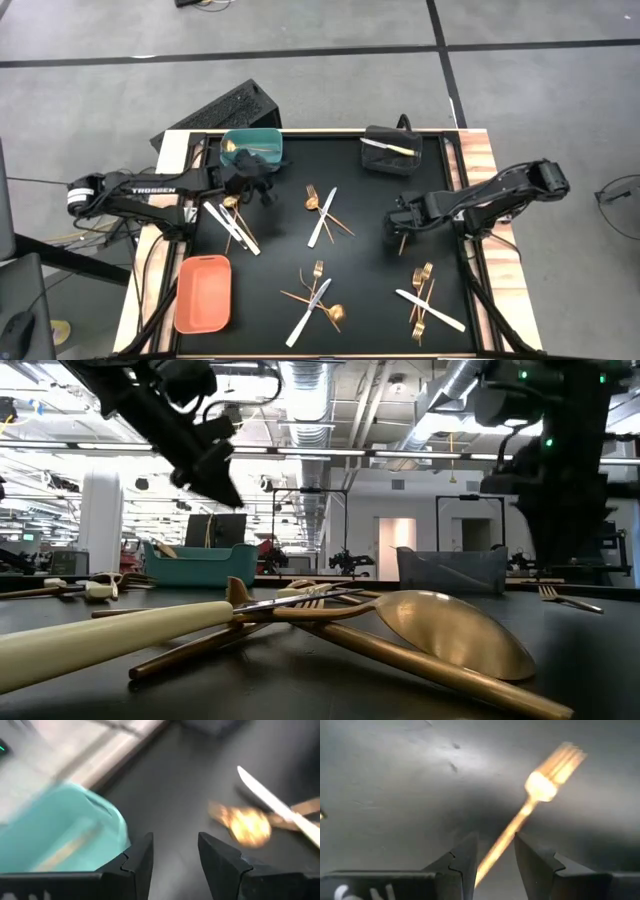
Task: Sort silverware by color (type)
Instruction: Put the gold fork into the orange bin
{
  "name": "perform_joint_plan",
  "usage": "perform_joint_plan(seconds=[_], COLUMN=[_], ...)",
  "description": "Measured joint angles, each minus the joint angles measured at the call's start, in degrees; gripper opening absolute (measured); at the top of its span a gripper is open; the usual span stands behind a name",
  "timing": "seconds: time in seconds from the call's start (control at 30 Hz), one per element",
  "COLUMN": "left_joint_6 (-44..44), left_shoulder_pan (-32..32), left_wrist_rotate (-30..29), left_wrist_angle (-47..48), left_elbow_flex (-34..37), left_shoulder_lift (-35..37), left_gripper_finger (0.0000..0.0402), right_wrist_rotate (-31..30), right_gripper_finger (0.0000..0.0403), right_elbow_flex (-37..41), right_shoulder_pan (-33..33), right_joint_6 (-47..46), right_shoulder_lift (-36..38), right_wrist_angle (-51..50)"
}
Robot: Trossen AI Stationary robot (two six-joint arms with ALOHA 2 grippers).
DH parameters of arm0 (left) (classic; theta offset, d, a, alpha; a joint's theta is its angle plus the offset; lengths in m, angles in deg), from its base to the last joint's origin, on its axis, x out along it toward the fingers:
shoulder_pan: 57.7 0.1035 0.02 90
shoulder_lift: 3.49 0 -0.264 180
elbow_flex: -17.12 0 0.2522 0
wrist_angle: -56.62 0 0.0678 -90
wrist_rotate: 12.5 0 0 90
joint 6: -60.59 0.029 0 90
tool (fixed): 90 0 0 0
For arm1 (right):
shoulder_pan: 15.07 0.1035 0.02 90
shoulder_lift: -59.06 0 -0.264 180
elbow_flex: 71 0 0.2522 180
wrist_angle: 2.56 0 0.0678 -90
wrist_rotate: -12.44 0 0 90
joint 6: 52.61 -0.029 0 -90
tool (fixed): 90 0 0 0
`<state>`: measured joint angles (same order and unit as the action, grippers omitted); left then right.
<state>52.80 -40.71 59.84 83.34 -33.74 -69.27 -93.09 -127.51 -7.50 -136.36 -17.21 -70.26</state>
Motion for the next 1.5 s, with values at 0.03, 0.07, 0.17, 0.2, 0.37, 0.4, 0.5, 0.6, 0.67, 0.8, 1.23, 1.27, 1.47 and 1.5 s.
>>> perform_joint_plan(seconds=[0.03,0.07,0.17,0.2,0.37,0.4,0.5,0.6,0.67,0.8,1.23,1.27,1.47,1.5], left_joint_6=[-0.4,-1.0,-4.4,-5.6,-10.6,-11.5,-13.2,-13.5,-13.5,-14.0,-6.4,-6.4,-6.9,-7.1], left_shoulder_pan=[-0.3,-0.8,-3.0,-4.1,-10.3,-11.4,-14.2,-16.0,-16.6,-16.9,-16.9,-16.9,-16.9,-16.9], left_wrist_rotate=[0.8,1.0,0.8,0.7,-1.0,-2.3,-5.6,-7.2,-7.9,-8.7,-11.3,-11.3,-11.4,-11.4], left_wrist_angle=[1.9,3.5,6.5,6.6,5.3,5.2,4.2,3.2,2.4,1.1,-6.7,-6.2,-7.6,-7.4], left_elbow_flex=[0.0,0.0,0.3,0.7,2.7,2.8,2.8,2.8,2.8,2.9,2.9,2.9,2.9,2.9], left_shoulder_lift=[0.0,0.0,0.0,0.2,0.7,0.7,0.7,0.7,0.7,0.7,-1.8,-2.0,-5.7,-6.5], left_gripper_finger=[0.0141,0.0141,0.0141,0.0141,0.0141,0.0141,0.0141,0.0141,0.0141,0.0141,0.0141,0.0141,0.0141,0.0141], right_wrist_rotate=[0.0,0.0,0.0,0.1,0.3,0.4,0.0,0.0,0.0,0.1,0.2,0.2,-0.3,-0.5], right_gripper_finger=[0.0152,0.0152,0.0152,0.0152,0.0152,0.0152,0.0152,0.0152,0.0151,0.0137,0.0061,0.0056,0.0045,0.0049], right_elbow_flex=[1.2,2.4,5.4,6.1,8.1,8.2,8.3,8.3,8.3,8.3,8.3,8.3,8.4,8.4], right_shoulder_pan=[0.0,-0.2,-1.5,-2.0,-4.3,-4.6,-5.7,-7.0,-7.7,-8.5,-7.7,-7.7,-7.2,-7.2], right_joint_6=[-0.2,-0.8,-1.8,-1.8,-1.1,-0.1,2.9,4.8,6.1,7.5,7.8,7.7,6.9,6.9], right_shoulder_lift=[0.0,0.0,0.0,0.0,0.1,0.1,0.1,0.0,0.0,0.1,0.0,0.0,0.0,0.0], right_wrist_angle=[1.3,2.0,3.0,3.2,5.1,5.9,8.5,9.1,9.2,9.3,10.7,10.9,12.0,12.0])
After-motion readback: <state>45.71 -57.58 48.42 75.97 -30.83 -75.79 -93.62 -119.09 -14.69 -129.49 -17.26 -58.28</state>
